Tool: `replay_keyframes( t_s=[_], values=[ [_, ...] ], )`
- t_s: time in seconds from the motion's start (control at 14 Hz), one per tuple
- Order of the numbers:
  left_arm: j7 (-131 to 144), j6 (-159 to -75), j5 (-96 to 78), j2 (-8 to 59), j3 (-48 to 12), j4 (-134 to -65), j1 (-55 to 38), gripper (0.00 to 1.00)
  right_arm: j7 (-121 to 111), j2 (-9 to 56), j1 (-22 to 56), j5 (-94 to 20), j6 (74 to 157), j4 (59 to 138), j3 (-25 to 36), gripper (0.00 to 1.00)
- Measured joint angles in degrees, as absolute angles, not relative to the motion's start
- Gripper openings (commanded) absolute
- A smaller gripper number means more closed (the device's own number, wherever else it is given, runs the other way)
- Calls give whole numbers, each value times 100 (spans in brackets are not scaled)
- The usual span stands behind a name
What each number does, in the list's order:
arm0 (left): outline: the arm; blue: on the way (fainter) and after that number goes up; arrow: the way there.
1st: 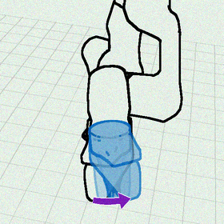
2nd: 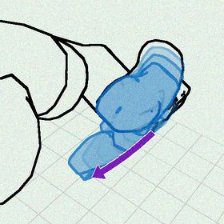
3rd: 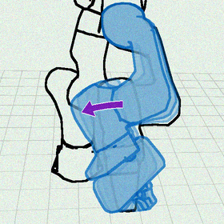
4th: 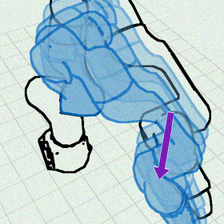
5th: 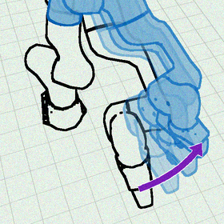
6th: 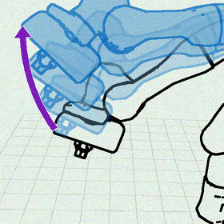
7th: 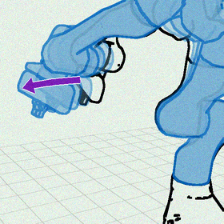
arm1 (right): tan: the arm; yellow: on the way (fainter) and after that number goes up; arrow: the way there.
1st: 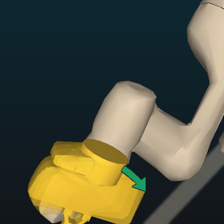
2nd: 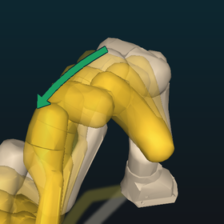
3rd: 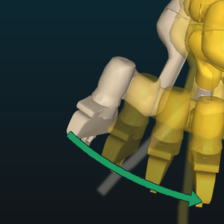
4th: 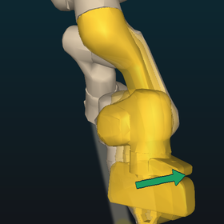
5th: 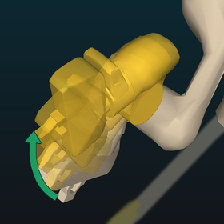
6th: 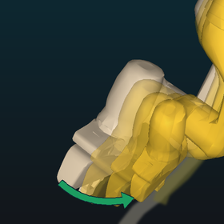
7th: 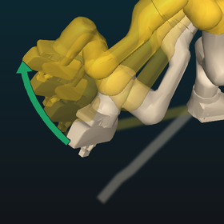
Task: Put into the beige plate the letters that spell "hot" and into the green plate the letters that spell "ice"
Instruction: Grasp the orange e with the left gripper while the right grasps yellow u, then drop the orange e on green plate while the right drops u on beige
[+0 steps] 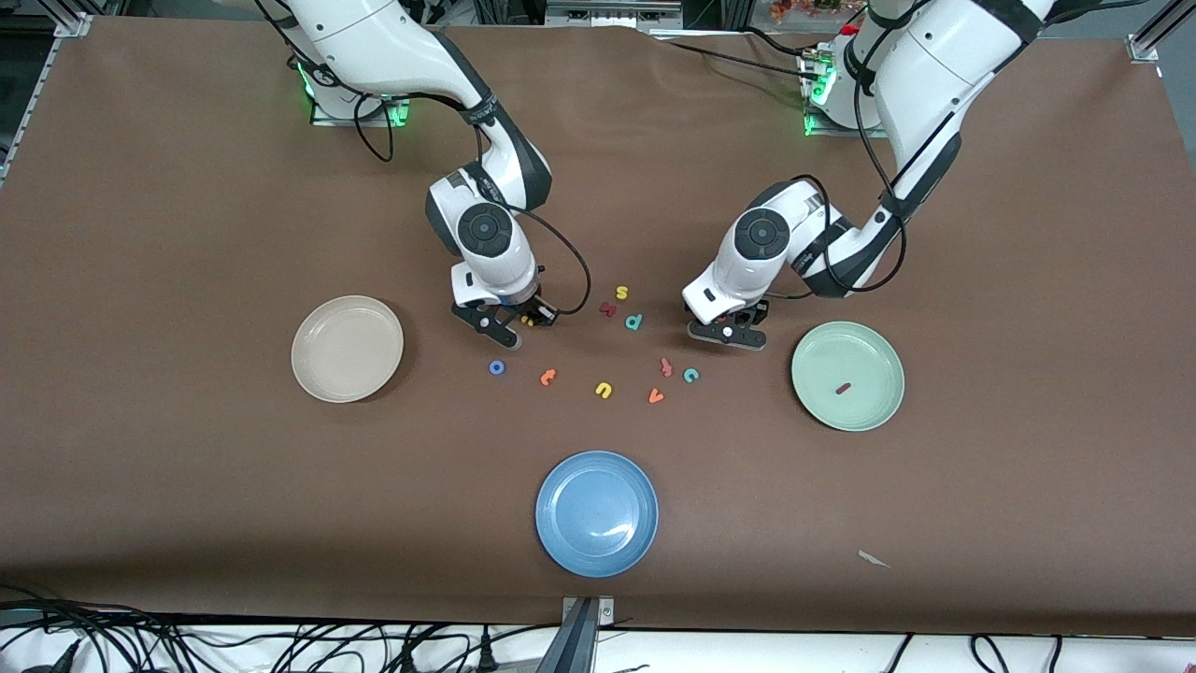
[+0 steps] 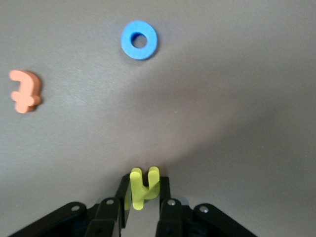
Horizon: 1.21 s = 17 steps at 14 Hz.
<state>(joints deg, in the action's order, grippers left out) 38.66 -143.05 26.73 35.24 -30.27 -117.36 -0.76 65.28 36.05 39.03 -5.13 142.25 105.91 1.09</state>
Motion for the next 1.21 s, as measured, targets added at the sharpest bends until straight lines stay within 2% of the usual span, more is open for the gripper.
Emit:
replay_keyframes(
  t_s=[0.29,0.5,0.86,1.0,1.07,1.14,1.21],
  values=[
    [3860,-14305,2660,3527,-3082,-11718,-66,1,5351,3251,3425,-541,13068,10161,196,1],
    [3860,-14254,2655,3530,-3298,-11659,48,1,3969,2878,3190,-560,12463,10171,659,1],
    [3841,-12874,2650,3504,-3526,-10578,184,1,2165,2794,3156,-595,12395,10525,1498,1],
    [3617,-12663,2649,3505,-3513,-10309,370,1,1644,2800,3148,-596,12447,10652,1732,2],
    [3278,-12646,2649,3508,-3501,-10281,568,1,1417,2803,3120,-598,12487,10697,1824,7],
    [2874,-12646,2649,3515,-3483,-10276,824,2,1226,2806,3051,-599,12589,10753,1868,51],
    [2499,-12645,2649,3529,-3464,-10274,1095,2,1103,2816,2977,-607,12720,10818,1880,79]
  ],
)
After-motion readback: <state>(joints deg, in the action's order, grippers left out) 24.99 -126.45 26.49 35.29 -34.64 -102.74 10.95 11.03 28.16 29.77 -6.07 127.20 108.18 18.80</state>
